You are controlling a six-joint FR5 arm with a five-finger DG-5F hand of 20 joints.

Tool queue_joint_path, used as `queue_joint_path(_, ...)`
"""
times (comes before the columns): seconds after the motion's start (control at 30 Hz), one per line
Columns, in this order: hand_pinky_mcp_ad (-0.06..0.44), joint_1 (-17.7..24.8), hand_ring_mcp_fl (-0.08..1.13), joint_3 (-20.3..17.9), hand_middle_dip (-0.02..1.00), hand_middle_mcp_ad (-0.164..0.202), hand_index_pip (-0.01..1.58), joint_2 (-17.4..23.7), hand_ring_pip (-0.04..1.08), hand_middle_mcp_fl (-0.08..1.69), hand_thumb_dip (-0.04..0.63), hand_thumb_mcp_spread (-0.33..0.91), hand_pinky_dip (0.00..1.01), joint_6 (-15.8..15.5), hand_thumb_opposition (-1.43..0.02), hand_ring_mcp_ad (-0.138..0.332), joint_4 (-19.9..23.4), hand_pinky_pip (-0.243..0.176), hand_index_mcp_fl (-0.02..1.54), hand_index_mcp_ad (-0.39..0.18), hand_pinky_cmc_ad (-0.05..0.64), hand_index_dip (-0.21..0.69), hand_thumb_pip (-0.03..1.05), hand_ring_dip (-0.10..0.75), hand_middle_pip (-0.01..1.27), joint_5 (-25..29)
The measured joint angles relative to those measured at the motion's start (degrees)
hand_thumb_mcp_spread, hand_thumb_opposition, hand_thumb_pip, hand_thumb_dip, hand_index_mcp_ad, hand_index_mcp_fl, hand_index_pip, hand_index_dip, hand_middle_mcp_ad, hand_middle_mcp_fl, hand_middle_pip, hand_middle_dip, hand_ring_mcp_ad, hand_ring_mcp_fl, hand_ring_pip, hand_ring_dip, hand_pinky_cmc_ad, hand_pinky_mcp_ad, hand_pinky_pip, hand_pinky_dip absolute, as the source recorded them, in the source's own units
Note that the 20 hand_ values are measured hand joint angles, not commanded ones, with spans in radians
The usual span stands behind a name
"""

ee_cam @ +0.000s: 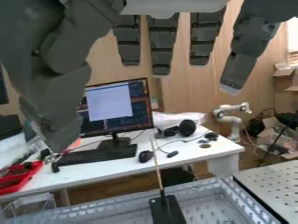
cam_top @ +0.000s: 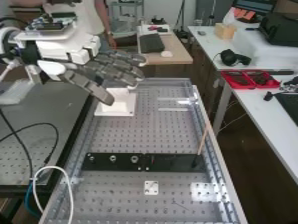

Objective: Grab the larger nut and place it in the white container

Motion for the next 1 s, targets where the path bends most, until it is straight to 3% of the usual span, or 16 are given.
queue_joint_path(0.3, 0.36, -4.3, 0.02, -2.1, 0.24, 0.07, 0.45, -3.5, 0.1, 0.13, 0.155, 0.21, 0.75, -1.7, -0.84, 0.194, 4.6, -0.091, 0.06, -0.063, 0.379, -0.166, 0.72, 0.164, 0.13, -5.2)
queue_joint_path(0.63, 0.36, -7.6, 0.01, -4.0, 0.24, 0.073, 0.92, -9.0, 0.1, 0.09, 0.175, 0.23, 0.74, -2.4, -0.84, 0.194, 10.3, -0.091, 0.04, -0.105, 0.382, -0.15, 0.72, 0.164, 0.13, -8.9)
queue_joint_path(0.9, 0.36, -9.3, 0.0, -5.1, 0.24, 0.07, 1.29, -13.4, 0.11, 0.06, 0.188, 0.24, 0.73, -2.6, -0.85, 0.194, 12.9, -0.089, 0.02, -0.126, 0.379, -0.056, 0.72, 0.164, 0.13, -9.5)
queue_joint_path(1.0, 0.36, -9.7, 0.0, -6.0, 0.24, 0.07, 1.36, -15.0, 0.11, 0.06, 0.188, 0.24, 0.73, -2.5, -0.85, 0.194, 15.0, -0.093, 0.02, -0.127, 0.379, -0.017, 0.72, 0.162, 0.13, -9.4)
